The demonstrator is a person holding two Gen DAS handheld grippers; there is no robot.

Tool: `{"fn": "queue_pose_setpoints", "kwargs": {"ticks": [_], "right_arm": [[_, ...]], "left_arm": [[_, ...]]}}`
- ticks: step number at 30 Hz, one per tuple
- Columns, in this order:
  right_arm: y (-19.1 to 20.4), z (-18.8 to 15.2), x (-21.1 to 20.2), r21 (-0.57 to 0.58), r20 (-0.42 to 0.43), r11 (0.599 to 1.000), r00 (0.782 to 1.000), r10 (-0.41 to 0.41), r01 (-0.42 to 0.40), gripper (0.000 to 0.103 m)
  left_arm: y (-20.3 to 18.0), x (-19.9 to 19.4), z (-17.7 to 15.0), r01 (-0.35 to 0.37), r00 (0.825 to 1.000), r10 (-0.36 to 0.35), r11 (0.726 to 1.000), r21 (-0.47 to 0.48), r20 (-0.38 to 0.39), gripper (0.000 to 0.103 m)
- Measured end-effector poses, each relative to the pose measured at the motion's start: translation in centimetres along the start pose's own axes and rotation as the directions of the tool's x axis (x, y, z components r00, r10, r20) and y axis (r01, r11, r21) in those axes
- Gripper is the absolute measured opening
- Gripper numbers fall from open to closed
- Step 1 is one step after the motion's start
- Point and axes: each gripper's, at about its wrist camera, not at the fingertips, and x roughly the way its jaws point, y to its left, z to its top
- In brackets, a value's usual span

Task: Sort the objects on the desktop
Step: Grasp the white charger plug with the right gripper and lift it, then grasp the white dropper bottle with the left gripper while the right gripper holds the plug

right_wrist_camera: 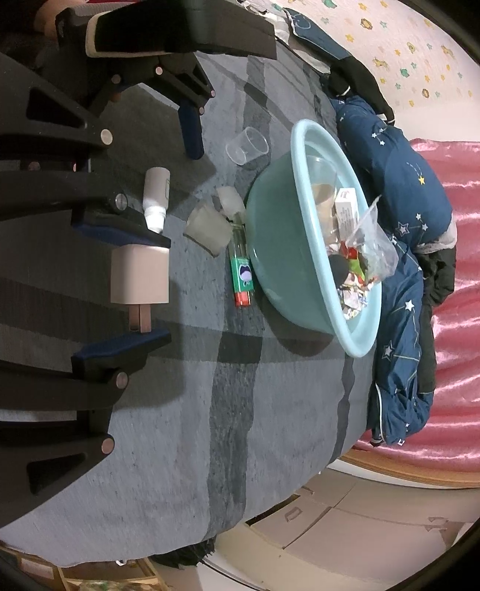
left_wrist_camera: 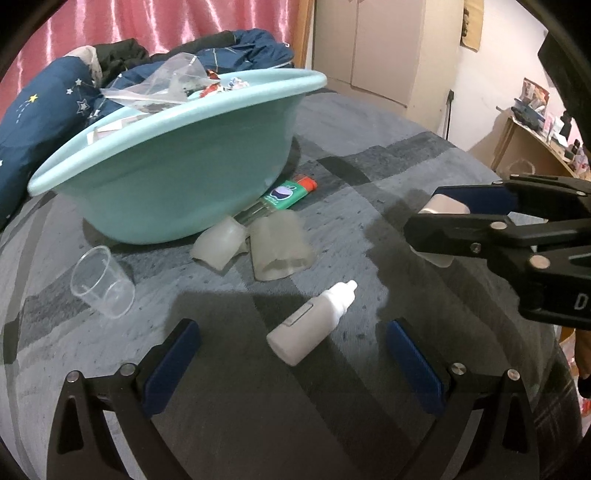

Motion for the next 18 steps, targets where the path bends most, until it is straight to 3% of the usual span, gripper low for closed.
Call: {"fn": "queue_pose_setpoints", "kwargs": {"ticks": [13,14,16,17,18], "right_arm": [[-1.1,0.0,-0.4,0.028,0.004,1.000,1.000,-0.010,0.010,0.047],[-1.2,-0.1,-0.5,0.030,0.005,1.000,1.000,-0.010,0.010,0.047],[-1.2,-0.1,-0.5,0.033,0.006,0.999,1.000,-0.010,0.010,0.047],[-1.2,-0.1,-0.5,0.035,0.006,0.999,1.000,-0.009,0.009,0.047],[-1.2,-0.2,-0.6,0.035,0.006,0.999,1.000,-0.010,0.010,0.047]], "left_arm": [[-0.2,0.5,0.6,0.045,0.999,-0.045,0.999,0.009,-0.015,0.101],[-0.2,0.4,0.6,0.057,0.998,-0.057,0.998,0.006,-0.014,0.096],[-0.2,0.0,0.7,0.073,0.997,-0.073,0.997,0.002,-0.002,0.073],[-0.2,0.0,0.7,0.084,0.996,-0.084,0.996,0.001,-0.006,0.048],[-0.2,0.1,0.6,0.098,0.995,-0.098,0.995,0.005,-0.016,0.031]]}}
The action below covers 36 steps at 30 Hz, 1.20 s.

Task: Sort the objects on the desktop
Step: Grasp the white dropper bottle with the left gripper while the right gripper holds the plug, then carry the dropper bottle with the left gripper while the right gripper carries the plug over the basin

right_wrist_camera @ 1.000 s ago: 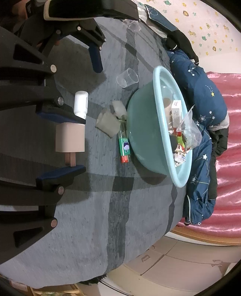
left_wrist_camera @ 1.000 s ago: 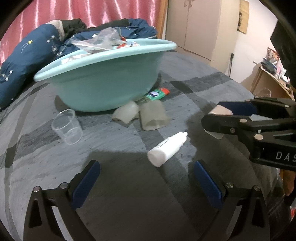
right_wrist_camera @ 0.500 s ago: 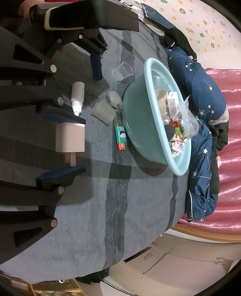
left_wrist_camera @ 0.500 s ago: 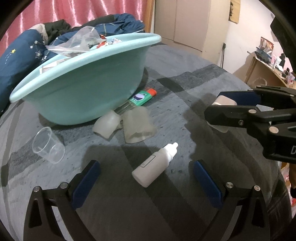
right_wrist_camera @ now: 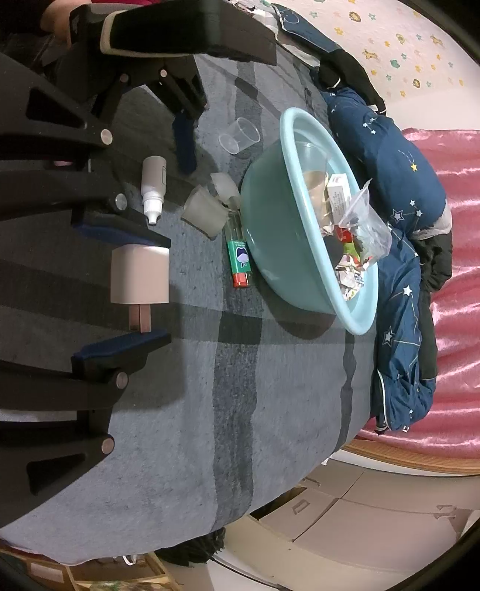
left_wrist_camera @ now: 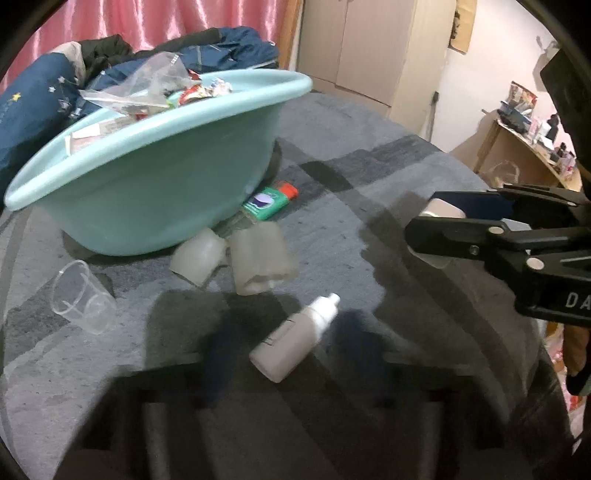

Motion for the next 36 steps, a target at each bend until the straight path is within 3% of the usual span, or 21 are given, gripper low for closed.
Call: {"fn": "queue_pose_setpoints", "kwargs": {"ticks": [3,13,36], "right_arm": [[0.0,-0.1,-0.2,0.006,-0.001,1.000,1.000,-0.003,0.003,0.047],[0.6,-0.3,-1.3,0.004,0.012,1.000,1.000,-0.001,0.001,0.047],[3.5,0.2,-5.8,-0.040,0.105,0.999,0.994,0.014,-0.010,0.047]], "left_arm": [[-0.4,-0.3,-0.2,0.029,1.000,-0.029,1.000,0.010,-0.006,0.023],[-1.2,-2.8,-1.0,0.039,0.999,-0.040,0.999,0.005,0.034,0.023],[-1.0,-9.7,-1.1,-0.047,0.984,0.058,0.996,-0.070,0.166,0.023]]}}
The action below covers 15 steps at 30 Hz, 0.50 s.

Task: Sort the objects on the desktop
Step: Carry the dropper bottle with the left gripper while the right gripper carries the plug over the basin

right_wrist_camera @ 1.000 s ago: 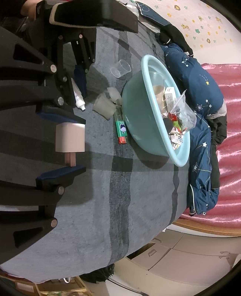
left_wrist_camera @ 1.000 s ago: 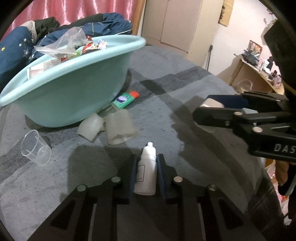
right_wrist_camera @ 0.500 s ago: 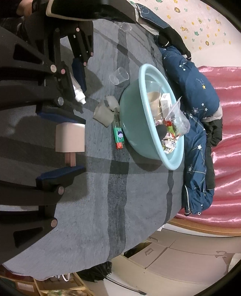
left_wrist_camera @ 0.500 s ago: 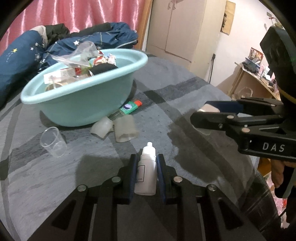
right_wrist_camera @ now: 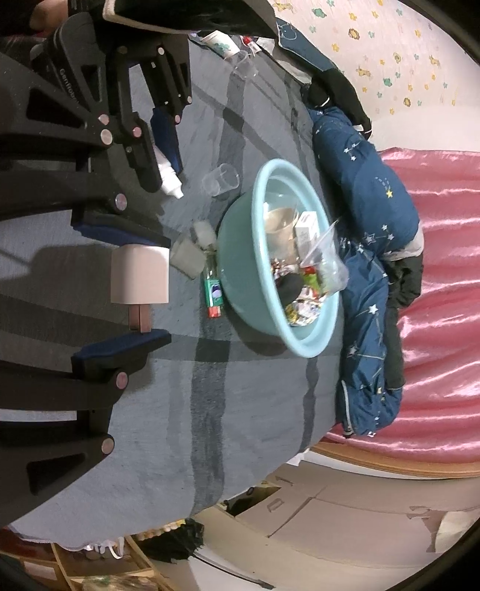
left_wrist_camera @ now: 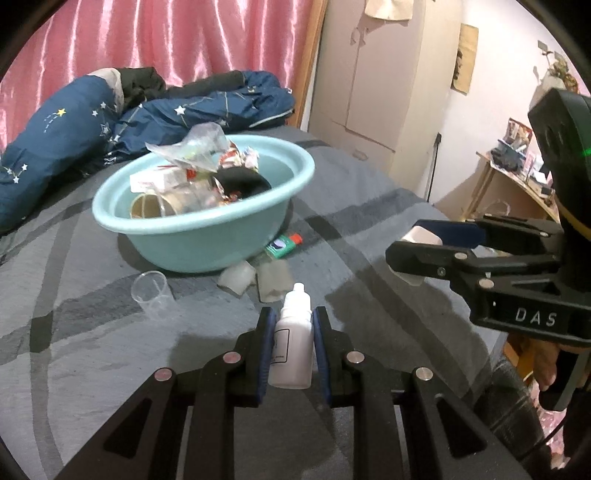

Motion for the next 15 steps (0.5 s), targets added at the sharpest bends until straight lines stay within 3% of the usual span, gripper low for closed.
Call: {"fn": "queue_pose_setpoints", "kwargs": {"ticks": [15], "right_arm": [[1.6,3.0,-3.0,-0.040,0.074,0.999,0.997,0.022,-0.019,0.047]], "left_arm": [[1.4,-3.2,2.5,-0.028,0.996,0.030,0.999,-0.027,0.079,0.023]]}}
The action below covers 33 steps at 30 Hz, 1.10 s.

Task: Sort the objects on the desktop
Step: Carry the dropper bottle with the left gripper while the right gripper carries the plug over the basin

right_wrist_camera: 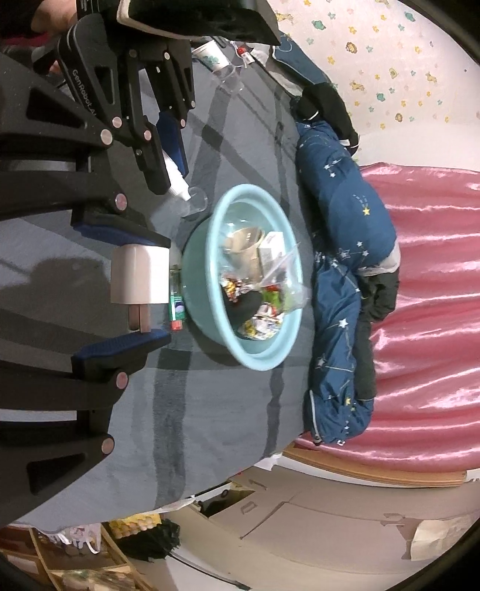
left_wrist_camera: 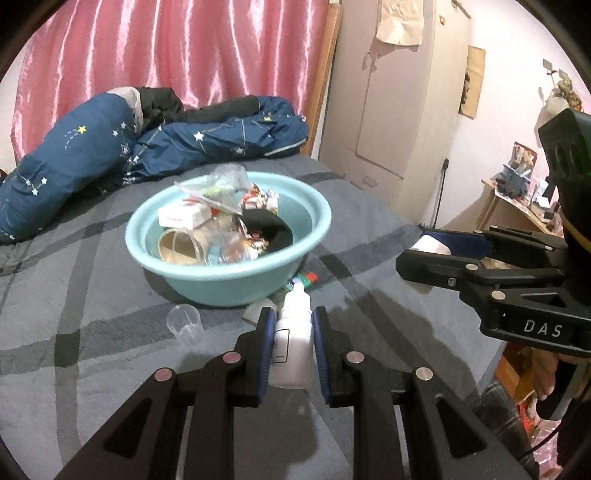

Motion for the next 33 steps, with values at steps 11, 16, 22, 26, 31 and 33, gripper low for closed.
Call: {"fn": "queue_pose_setpoints", "kwargs": {"ticks": [11,16,22,26,31,33], "right_arm": [[0.1,2.7,-1.1,-0.003,0.047,1.000,0.999,0.006,-0.005,0.047],[0.0,3.7,-1.1,0.004,0.065,1.000,0.998,0.009,-0.009,0.047],[-0.2,5.3,-1.2,0.010,0.095,1.000,0.995,0.009,-0.010,0.047],[-0.3,6.3,-1.1,0.010,0.110,1.000,0.994,0.013,-0.014,0.047],[-0.5,7.8,-0.7,0.009,0.130,1.000,0.991,0.012,-0.013,0.047],[-0.6,8.4,-0.4,0.012,0.134,1.000,0.991,0.015,-0.016,0.047]], "left_arm": [[1.3,-1.6,2.8,-0.023,0.998,0.024,1.000,-0.020,0.054,0.022],[1.8,-1.9,3.8,-0.030,0.997,0.032,0.999,-0.024,0.076,0.022],[2.2,-1.9,5.2,-0.034,0.994,0.036,0.999,-0.025,0.098,0.022],[2.6,-1.9,6.2,-0.042,0.993,0.045,0.999,-0.028,0.109,0.022],[3.3,-1.5,7.5,-0.055,0.991,0.059,0.998,-0.039,0.121,0.022],[3.6,-1.2,8.0,-0.058,0.990,0.063,0.997,-0.042,0.123,0.022]]}}
